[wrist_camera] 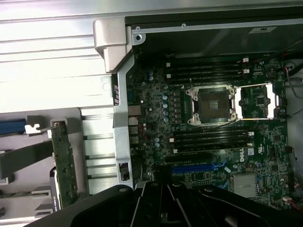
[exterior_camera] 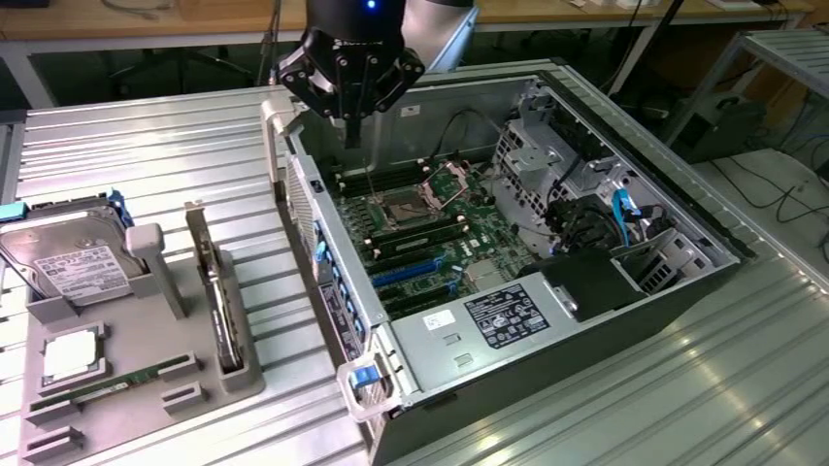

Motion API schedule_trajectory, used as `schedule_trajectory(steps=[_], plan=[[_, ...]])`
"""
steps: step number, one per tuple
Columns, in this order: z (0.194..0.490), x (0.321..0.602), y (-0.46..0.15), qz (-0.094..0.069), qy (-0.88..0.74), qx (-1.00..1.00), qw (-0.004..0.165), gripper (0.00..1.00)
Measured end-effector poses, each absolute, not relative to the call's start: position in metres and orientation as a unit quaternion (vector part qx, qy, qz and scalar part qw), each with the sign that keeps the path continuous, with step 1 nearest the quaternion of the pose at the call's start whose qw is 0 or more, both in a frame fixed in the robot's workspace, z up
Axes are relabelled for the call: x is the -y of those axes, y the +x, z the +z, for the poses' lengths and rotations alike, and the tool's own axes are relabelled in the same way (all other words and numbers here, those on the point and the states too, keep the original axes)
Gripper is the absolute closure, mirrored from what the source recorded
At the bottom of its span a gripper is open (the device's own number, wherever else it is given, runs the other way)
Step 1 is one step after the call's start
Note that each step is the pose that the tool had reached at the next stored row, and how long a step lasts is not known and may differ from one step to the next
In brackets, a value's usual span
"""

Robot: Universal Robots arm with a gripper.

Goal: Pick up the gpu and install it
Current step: 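Reach for the gpu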

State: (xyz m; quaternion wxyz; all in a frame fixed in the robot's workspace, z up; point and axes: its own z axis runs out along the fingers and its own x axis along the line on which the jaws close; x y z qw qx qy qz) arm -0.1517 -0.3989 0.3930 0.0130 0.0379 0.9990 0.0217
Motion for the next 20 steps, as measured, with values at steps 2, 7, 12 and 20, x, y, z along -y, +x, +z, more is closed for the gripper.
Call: schedule_trajectory(steps=[2, 7, 12, 20], plan=[[0.393, 0.3989, -0.1525, 0.022, 0.038, -0.999, 0.013, 0.89], [0.393, 0.3989, -0.1548, 0.022, 0.038, -0.999, 0.013, 0.89], [0.393, 0.3989, -0.1569, 0.022, 0.038, -0.999, 0.013, 0.89], [0.393, 0.3989, -0.1601, 0.022, 0.038, -0.999, 0.013, 0.89]])
